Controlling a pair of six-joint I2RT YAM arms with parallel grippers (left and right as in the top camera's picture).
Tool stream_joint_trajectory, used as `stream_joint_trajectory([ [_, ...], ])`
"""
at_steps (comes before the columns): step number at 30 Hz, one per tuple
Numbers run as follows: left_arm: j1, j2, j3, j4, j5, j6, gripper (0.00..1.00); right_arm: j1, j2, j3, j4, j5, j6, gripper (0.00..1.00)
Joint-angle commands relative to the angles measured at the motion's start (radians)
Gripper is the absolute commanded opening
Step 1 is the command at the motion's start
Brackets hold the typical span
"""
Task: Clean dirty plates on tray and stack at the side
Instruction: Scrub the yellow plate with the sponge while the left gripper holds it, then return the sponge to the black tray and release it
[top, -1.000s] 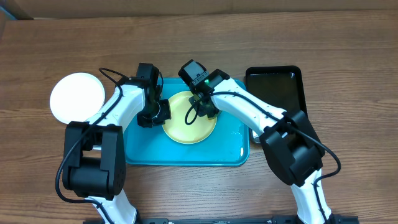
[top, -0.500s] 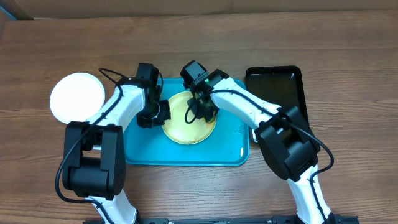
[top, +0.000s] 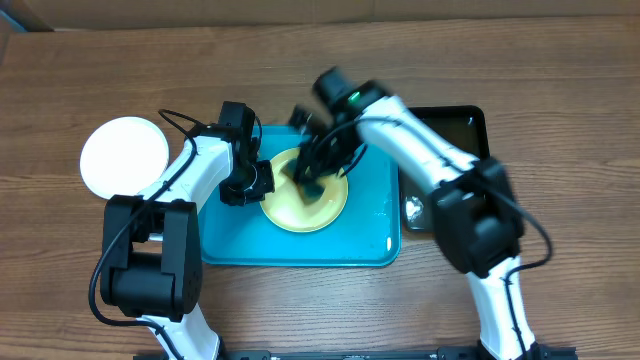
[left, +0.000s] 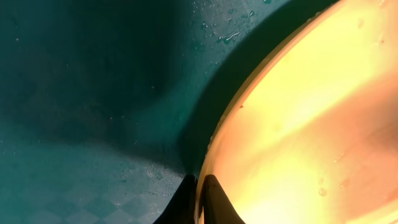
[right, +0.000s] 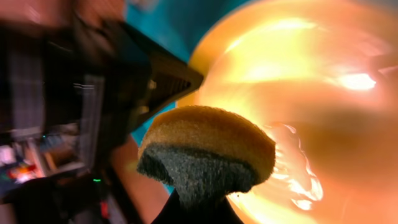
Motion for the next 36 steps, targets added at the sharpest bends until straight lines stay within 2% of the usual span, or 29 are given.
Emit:
stream_joint_trajectory([
  [1, -0.008, -0.004, -0.005, -0.001, -0.008, -0.014, 0.08, -0.109, -0.114, 0.04, -0.074, -0.048, -0.05, 0.04],
  [6, -0.008, -0.004, -0.005, 0.002, -0.008, -0.014, 0.09, -0.243, -0.133, 0.037, -0.26, 0.201, -0.05, 0.04],
  [11, -0.008, -0.004, -0.005, 0.002, -0.007, -0.014, 0.15, -0.345, -0.132, -0.017, -0.316, 0.475, -0.031, 0.04],
  [14, -0.008, -0.004, -0.005, 0.002, -0.007, -0.014, 0.19, -0.393, -0.132, -0.073, -0.256, 0.563, 0.033, 0.04],
  [18, -0.008, -0.004, -0.005, -0.001, -0.008, -0.014, 0.2, -0.437, -0.132, -0.186, -0.094, 0.618, 0.162, 0.04],
  [21, -0.008, -0.004, -0.005, 0.0, -0.008, -0.014, 0.2, -0.441, -0.132, -0.275, 0.023, 0.622, 0.169, 0.05],
  [25, -0.008, -0.004, -0.005, -0.001, -0.008, -0.014, 0.24, -0.438, -0.132, -0.369, 0.127, 0.653, 0.169, 0.15],
  [27, -0.008, -0.004, -0.005, -0.001, -0.007, -0.014, 0.3, -0.436, -0.132, -0.399, 0.149, 0.669, 0.168, 0.37],
  [28, -0.008, -0.004, -0.005, -0.001, -0.008, -0.014, 0.36, -0.436, -0.132, -0.404, 0.149, 0.669, 0.168, 0.41],
  [30, -0.008, -0.004, -0.005, -0.001, -0.007, -0.014, 0.44, -0.436, -0.133, -0.396, 0.137, 0.669, 0.168, 0.42],
  [36, -0.008, -0.004, -0.005, -0.001, -0.007, -0.014, 0.49, -0.438, -0.135, -0.33, 0.043, 0.669, 0.168, 0.49],
])
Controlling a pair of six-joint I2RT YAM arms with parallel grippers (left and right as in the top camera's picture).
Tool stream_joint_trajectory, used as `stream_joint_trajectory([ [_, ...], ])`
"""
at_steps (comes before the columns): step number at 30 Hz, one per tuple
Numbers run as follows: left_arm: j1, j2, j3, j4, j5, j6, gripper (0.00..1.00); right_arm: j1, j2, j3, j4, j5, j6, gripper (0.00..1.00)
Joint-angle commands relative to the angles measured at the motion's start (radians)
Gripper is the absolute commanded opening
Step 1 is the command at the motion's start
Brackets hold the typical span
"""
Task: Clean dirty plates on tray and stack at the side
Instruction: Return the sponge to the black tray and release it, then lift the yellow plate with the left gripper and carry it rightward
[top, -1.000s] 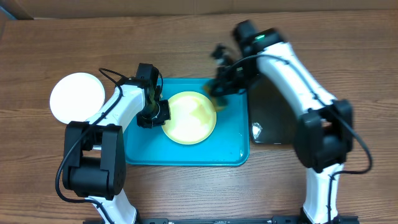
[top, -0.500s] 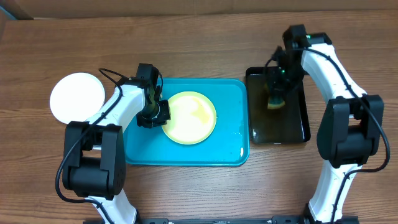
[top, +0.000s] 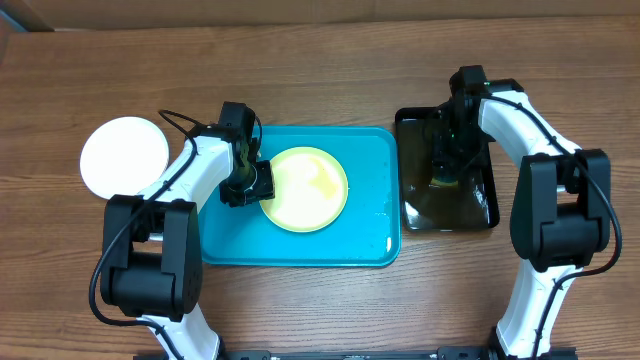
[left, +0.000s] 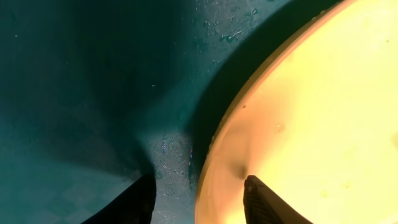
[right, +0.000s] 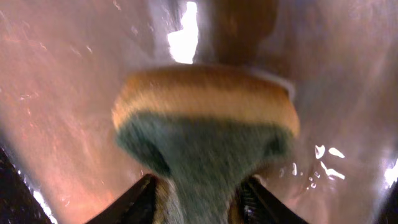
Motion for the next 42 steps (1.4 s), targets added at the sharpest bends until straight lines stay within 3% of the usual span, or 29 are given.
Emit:
stream_joint_trajectory([
  [1, -0.008, -0.004, -0.004, 0.001, -0.007, -0.007, 0.5, -0.002, -0.011, 0.035, -0.01, 0.014, 0.003, 0.55],
  [2, -0.008, -0.004, -0.004, 0.002, -0.007, -0.007, 0.5, -0.002, -0.011, 0.035, -0.008, 0.014, 0.003, 0.62],
  [4, -0.008, -0.004, -0.004, 0.004, -0.007, -0.007, 0.45, -0.002, -0.011, 0.032, 0.001, 0.014, 0.003, 0.64],
  [5, -0.008, -0.004, -0.004, 0.005, -0.007, -0.007, 0.36, -0.002, -0.011, 0.031, 0.009, 0.014, 0.003, 0.61],
  [6, -0.008, -0.004, -0.004, 0.006, -0.008, -0.007, 0.22, -0.002, -0.011, 0.031, 0.018, 0.013, 0.003, 0.52],
  [7, -0.008, -0.004, -0.004, 0.006, -0.008, -0.007, 0.16, -0.002, -0.011, 0.031, 0.027, 0.013, 0.003, 0.43],
  [10, -0.008, -0.004, -0.004, 0.008, -0.011, -0.006, 0.15, -0.002, -0.011, 0.042, 0.028, -0.011, 0.003, 0.29],
  [11, -0.008, -0.004, -0.004, 0.007, -0.014, -0.006, 0.17, -0.002, -0.011, 0.052, 0.024, -0.018, 0.003, 0.29],
  [12, -0.008, -0.004, -0.004, 0.007, -0.014, -0.006, 0.24, -0.002, -0.011, 0.062, 0.021, -0.021, 0.003, 0.37],
  [13, -0.008, -0.004, -0.004, 0.007, -0.014, -0.006, 0.3, -0.002, -0.011, 0.077, 0.012, -0.021, 0.003, 0.56],
  [14, -0.008, -0.004, -0.004, 0.007, -0.014, -0.006, 0.3, -0.002, -0.011, 0.09, 0.002, -0.02, 0.003, 0.66],
  [15, -0.008, -0.004, -0.004, 0.007, -0.014, -0.006, 0.29, -0.002, -0.011, 0.1, -0.008, -0.02, 0.003, 0.83],
  [16, -0.008, -0.004, -0.004, 0.006, -0.014, -0.006, 0.19, -0.002, -0.011, 0.105, -0.013, -0.02, 0.003, 1.0],
  [17, -0.008, -0.004, -0.004, 0.005, -0.014, -0.007, 0.06, -0.002, -0.011, 0.105, -0.013, -0.02, 0.003, 1.0],
  [18, -0.008, -0.004, -0.004, 0.004, -0.013, -0.007, 0.04, -0.002, -0.011, 0.105, -0.013, -0.02, 0.003, 1.0],
  [24, -0.005, -0.004, 0.031, -0.047, -0.006, -0.006, 0.04, -0.002, -0.011, 0.102, -0.011, -0.02, 0.003, 1.0],
  [31, -0.01, -0.004, 0.249, -0.227, -0.018, 0.009, 0.04, -0.008, -0.011, 0.139, -0.032, -0.036, 0.003, 1.0],
  [37, -0.015, -0.004, 0.471, -0.36, -0.013, -0.008, 0.04, -0.064, -0.011, 0.388, -0.2, -0.036, 0.004, 1.0],
  [42, -0.048, -0.004, 0.552, -0.365, 0.013, -0.054, 0.04, -0.174, -0.011, 0.573, -0.298, -0.035, 0.007, 1.0],
])
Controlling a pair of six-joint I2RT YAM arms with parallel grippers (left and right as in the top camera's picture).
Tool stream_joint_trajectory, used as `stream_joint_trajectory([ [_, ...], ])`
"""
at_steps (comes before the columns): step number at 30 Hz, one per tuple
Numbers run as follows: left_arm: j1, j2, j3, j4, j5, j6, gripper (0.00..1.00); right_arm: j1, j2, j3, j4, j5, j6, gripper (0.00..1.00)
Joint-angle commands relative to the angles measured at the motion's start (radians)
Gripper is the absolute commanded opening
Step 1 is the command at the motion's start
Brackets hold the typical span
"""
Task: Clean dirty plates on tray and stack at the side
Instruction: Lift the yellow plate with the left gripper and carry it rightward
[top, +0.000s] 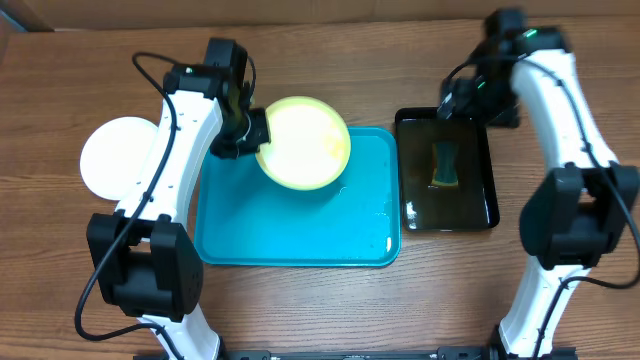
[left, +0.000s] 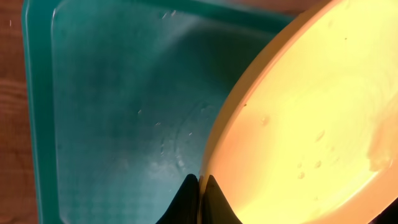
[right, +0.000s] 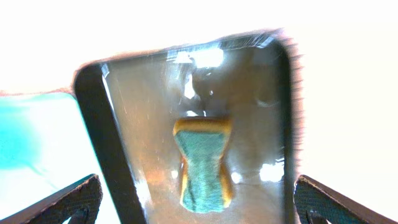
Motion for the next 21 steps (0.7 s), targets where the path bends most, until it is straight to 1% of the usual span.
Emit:
stream_joint_trajectory([
  [1, -0.04, -0.005, 0.047, 0.008, 0.023, -0.038, 0.04, -0.094, -0.014, 0.088, -0.011, 0.002, 0.004, 1.0],
  [4, -0.079, -0.004, 0.053, 0.044, 0.015, -0.063, 0.04, -0.172, -0.014, 0.093, -0.007, 0.026, 0.0, 1.0],
  [7, -0.126, -0.004, 0.053, 0.112, -0.003, -0.106, 0.04, -0.244, -0.014, 0.089, -0.006, 0.097, 0.001, 1.0],
  [12, -0.224, -0.004, 0.055, 0.234, -0.011, -0.112, 0.04, -0.341, -0.014, 0.089, -0.007, 0.102, 0.001, 1.0],
  [18, -0.362, -0.004, 0.055, 0.359, -0.135, -0.131, 0.04, -0.399, -0.014, 0.089, -0.007, 0.102, 0.001, 1.0],
  [21, -0.438, -0.004, 0.055, 0.426, -0.226, -0.125, 0.04, -0.406, -0.014, 0.089, -0.007, 0.102, 0.001, 1.0],
])
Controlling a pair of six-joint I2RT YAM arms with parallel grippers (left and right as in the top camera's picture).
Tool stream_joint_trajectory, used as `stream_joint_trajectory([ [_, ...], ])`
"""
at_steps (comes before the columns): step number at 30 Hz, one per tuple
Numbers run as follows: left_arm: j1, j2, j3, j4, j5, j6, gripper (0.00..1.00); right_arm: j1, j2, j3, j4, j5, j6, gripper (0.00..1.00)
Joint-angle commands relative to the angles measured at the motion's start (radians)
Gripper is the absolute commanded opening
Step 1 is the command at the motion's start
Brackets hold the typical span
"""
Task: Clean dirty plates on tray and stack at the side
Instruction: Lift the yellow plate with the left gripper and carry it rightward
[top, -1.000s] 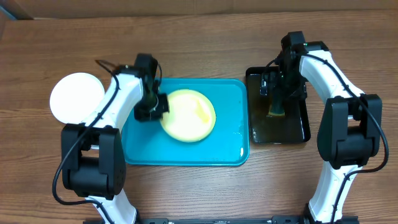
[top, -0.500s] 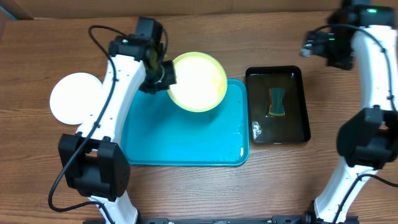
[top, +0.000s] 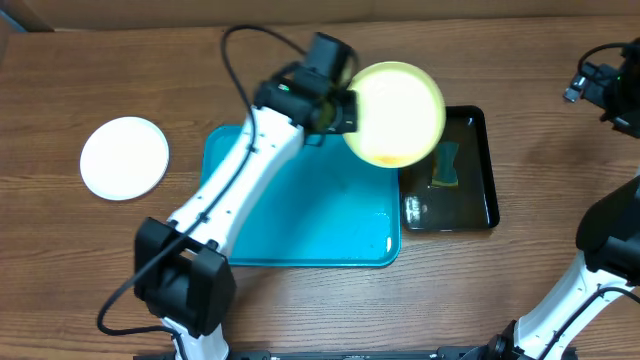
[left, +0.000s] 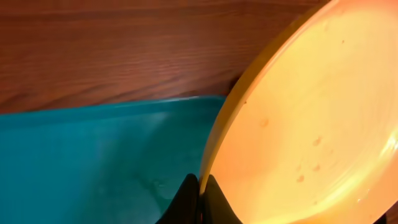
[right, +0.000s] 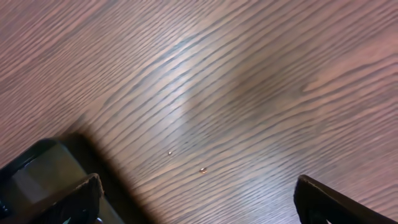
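My left gripper (top: 342, 112) is shut on the rim of the yellow plate (top: 396, 113), held in the air over the gap between the teal tray (top: 300, 215) and the black basin (top: 478, 190). In the left wrist view the fingertips (left: 200, 200) pinch the plate's edge (left: 298, 124) above the tray's corner (left: 93, 155). A white plate (top: 124, 157) lies on the table at the left. The sponge (top: 447, 167) rests in the basin, partly hidden by the yellow plate. My right gripper (top: 600, 95) hangs open at the far right edge, over bare wood (right: 236, 93).
The wooden table (top: 300, 300) surrounds everything. Water drops glisten on the tray's right side (top: 388, 215) and in the basin (top: 414, 208). The basin's corner (right: 37, 168) shows at the lower left of the right wrist view.
My left gripper has carried the yellow plate from above the tray's back edge to the right, over the basin's left side. The right gripper has moved from above the basin to the table's right edge.
First my left gripper pinched the yellow plate on the tray while my right gripper pressed the sponge on it. Then the sponge was in the basin with the right jaws around it, and the left jaws open. Later the left held the plate lifted, and now holds it by the basin.
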Motion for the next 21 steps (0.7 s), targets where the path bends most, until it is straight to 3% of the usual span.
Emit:
stream_joint_trajectory([
  [1, -0.075, -0.004, 0.028, 0.047, -0.134, -0.013, 0.04, -0.003, -0.014, 0.011, 0.002, 0.006, 0.001, 1.0],
  [6, -0.195, 0.007, 0.027, 0.134, -0.32, 0.057, 0.04, -0.002, -0.014, 0.011, 0.002, 0.006, 0.001, 1.0],
  [14, -0.367, 0.037, 0.027, 0.219, -0.753, 0.321, 0.04, -0.002, -0.014, 0.011, 0.002, 0.006, 0.001, 1.0],
  [21, -0.491, 0.079, 0.027, 0.249, -0.981, 0.524, 0.04, -0.002, -0.014, 0.011, 0.002, 0.006, 0.001, 1.0],
])
